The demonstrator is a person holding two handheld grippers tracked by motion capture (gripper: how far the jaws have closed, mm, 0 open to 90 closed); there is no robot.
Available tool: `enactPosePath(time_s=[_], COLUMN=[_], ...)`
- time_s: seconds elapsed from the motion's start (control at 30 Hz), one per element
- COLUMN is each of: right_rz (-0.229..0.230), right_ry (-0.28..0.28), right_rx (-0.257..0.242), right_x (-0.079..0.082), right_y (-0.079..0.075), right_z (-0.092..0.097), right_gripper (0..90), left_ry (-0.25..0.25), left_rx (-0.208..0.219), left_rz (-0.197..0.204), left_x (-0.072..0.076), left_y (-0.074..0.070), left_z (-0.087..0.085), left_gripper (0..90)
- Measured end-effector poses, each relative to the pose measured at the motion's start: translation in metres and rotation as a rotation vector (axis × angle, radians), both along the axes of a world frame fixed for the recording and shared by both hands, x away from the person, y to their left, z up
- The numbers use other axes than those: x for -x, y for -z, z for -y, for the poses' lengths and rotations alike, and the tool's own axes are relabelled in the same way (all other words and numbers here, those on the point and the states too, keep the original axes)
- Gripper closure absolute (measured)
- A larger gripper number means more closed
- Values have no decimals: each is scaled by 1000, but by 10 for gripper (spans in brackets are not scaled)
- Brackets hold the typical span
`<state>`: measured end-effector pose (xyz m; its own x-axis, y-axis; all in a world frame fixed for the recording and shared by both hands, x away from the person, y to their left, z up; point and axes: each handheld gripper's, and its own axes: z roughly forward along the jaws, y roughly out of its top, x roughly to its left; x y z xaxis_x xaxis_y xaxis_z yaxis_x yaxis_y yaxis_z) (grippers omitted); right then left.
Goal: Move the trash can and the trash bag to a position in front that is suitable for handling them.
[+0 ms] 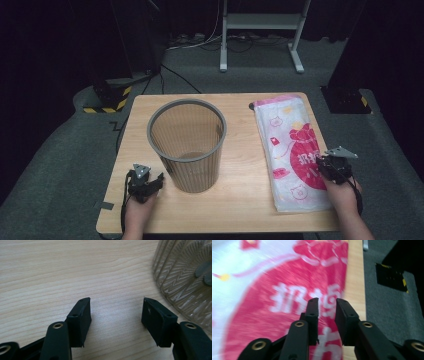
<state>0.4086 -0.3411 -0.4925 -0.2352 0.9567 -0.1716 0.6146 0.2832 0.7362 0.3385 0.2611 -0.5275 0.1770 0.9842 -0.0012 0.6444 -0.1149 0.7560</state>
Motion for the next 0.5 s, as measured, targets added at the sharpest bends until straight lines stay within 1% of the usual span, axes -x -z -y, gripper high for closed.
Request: enactPosePath(time_s=[0.03,0.1,0.13,0.17,0.2,0.23,0.27,0.3,0.33,0.4,0.47,0.5], right_rz=[8,9,9,-2,-7,-7,-14,-12,-14,-19,-17,-12], right_ry=[-10,-28,-28,-67,-84,-84,-116,-132,-144,-189,-236,-252], right_rx=[-8,-35,-35,-54,-63,-63,-90,-100,-111,-138,-149,-151], right_x=[3,8,8,16,19,19,25,27,28,31,33,33], right_y=[-4,-7,-7,-6,-4,-4,-2,-2,-1,0,0,0], right_z=[-5,-15,-15,-34,-44,-44,-64,-75,-83,-109,-132,-140], right_gripper=[685,653,653,647,647,647,642,640,633,617,615,616], left_ry=[0,-1,-1,0,0,0,0,1,2,2,2,8], left_rx=[0,1,1,1,1,1,2,1,2,1,2,0], left_rz=[0,1,1,0,0,0,0,0,-1,0,0,0], left_x=[0,0,0,0,0,0,0,0,0,0,0,0], left_y=[0,0,0,0,0,0,0,0,0,0,0,0], left_z=[0,0,0,0,0,0,0,0,0,0,0,0], left_gripper=[402,402,402,403,403,402,402,402,402,402,403,412])
